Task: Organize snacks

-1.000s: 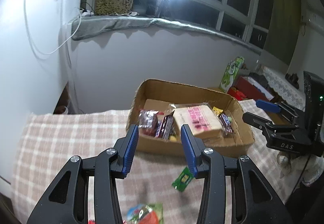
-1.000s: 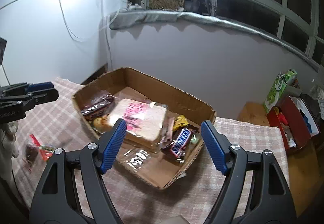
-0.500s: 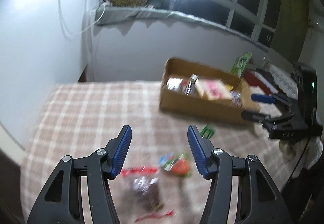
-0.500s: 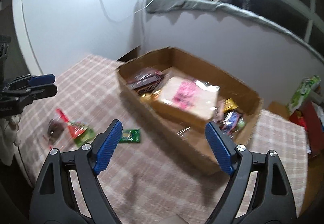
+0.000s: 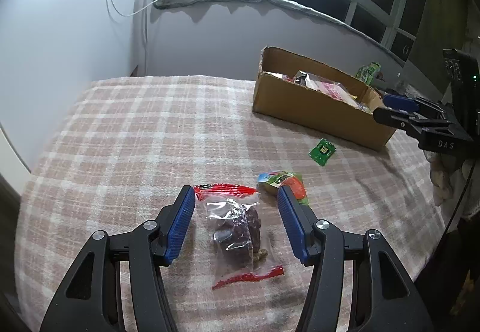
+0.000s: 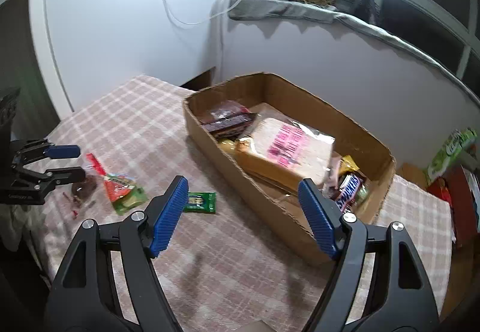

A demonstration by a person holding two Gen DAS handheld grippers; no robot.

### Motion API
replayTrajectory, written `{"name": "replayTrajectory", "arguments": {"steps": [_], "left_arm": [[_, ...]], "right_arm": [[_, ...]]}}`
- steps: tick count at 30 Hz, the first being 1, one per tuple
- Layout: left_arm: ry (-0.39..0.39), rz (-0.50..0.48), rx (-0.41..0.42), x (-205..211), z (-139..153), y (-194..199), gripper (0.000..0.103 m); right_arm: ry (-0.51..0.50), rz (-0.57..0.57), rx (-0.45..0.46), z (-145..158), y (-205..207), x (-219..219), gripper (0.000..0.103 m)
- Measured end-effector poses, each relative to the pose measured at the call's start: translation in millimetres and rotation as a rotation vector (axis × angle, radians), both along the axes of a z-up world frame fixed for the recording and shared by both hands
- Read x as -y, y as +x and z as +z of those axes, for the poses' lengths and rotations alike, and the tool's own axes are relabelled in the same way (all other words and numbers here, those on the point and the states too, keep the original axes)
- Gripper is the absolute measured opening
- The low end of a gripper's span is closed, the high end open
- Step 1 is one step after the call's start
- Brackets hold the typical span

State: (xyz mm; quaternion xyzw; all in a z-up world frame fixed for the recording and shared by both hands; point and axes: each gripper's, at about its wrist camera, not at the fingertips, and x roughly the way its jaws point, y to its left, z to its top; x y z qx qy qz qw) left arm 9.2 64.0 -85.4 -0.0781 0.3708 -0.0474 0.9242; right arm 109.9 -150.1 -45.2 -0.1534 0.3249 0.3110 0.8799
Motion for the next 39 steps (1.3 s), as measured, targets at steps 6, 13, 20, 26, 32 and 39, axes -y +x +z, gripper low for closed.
{"name": "replayTrajectory", "arguments": {"steps": [6,13,20,26,32,39], "left_arm": [[-0.016,-0.003,0.008,-3,-1,-6,0.056],[-0.042,-0.002,-0.011,-11,-7,-8,0.056],[-0.063,-0.010,-0.014,-12,-7,-9,0.056],[-0.060,-0.026,-0.014,-7,-7,-8,0.056],[-0.052,-0.028,-0.020,-6,-8,-8,0.056],[-0.033,-0.026,-0.041,-2,-13,-4,0.056]], "right_arm": [[0.031,0.154,-0.112,-11,4,-22,0.056],[0.030,0.190,-0.274,-39,29,-52,0.053],[-0.056,0.203,-0.313,-61,40,-83,0.050],[-0.046,0.158,-0.387,-67,49,-76,0.049],[0.033,0.126,-0.493,-67,53,-53,0.049],[-0.054,0.145,-0.409,-69,31,-54,0.049]]}}
